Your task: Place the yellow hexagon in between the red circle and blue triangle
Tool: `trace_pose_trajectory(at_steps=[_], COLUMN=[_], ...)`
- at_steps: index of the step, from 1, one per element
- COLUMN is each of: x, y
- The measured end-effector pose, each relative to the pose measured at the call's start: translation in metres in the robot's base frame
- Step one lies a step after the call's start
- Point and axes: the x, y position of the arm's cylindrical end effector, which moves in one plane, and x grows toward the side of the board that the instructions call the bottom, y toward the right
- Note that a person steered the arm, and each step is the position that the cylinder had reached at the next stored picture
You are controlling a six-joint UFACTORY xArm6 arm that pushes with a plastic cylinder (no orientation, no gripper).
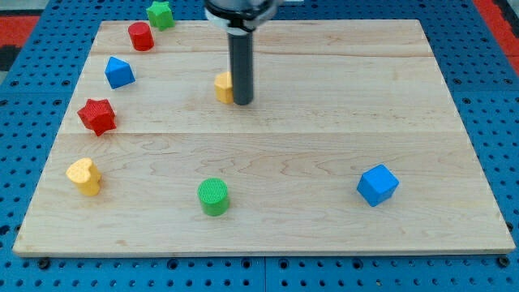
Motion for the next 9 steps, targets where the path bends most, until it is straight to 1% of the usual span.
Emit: trace_pose_trajectory(at_steps=[1,2,3,4,5,6,8,9], x=[-0.036,-0.057,-0.061,-0.081,-0.093,-0.093,-0.093,-0.093], y=[-0.056,-0.070,-0.032,-0.054,-0.113,-0.137,-0.117,-0.023])
